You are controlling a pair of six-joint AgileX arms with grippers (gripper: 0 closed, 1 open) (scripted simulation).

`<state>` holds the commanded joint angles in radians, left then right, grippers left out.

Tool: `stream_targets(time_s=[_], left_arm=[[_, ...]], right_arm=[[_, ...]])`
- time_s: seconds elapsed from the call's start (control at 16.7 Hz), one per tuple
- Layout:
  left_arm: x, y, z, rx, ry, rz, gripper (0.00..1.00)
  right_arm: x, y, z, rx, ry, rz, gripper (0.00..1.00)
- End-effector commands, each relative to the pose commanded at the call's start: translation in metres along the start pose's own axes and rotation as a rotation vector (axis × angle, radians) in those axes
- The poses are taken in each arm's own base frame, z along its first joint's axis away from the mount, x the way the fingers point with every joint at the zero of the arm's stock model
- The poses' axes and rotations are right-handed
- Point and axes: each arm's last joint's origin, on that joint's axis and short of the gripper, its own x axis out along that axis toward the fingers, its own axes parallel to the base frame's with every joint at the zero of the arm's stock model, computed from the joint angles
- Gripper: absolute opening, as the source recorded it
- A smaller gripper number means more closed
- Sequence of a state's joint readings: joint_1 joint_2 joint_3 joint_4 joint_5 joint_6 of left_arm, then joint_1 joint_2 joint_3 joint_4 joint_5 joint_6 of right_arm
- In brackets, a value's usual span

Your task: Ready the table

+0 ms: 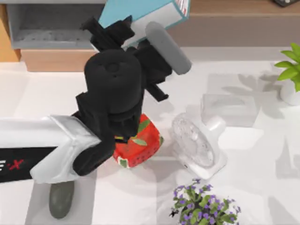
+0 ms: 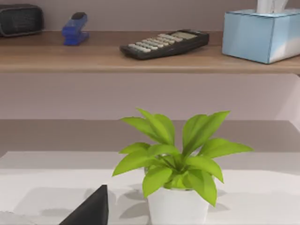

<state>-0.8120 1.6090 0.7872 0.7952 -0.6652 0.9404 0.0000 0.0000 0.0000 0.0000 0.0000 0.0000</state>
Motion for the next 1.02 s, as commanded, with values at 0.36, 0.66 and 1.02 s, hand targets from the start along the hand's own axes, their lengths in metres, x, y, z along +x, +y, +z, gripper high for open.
stream_targets(time_s=[0.36,0.66,1.02], left_arm=[[0.022,0.012,-0.111,0.464,0.202,-0.130,0.00],[0.067,0.035,-0.159,0.598,0.229,-0.164,0.00],[0.075,0.038,-0.168,0.613,0.229,-0.173,0.00]], right_arm=[[0.000,0.000,0.000,0.000,0.000,0.000,1.00],[0.000,0.000,0.000,0.000,0.000,0.000,1.00],[0.000,0.000,0.000,0.000,0.000,0.000,1.00]])
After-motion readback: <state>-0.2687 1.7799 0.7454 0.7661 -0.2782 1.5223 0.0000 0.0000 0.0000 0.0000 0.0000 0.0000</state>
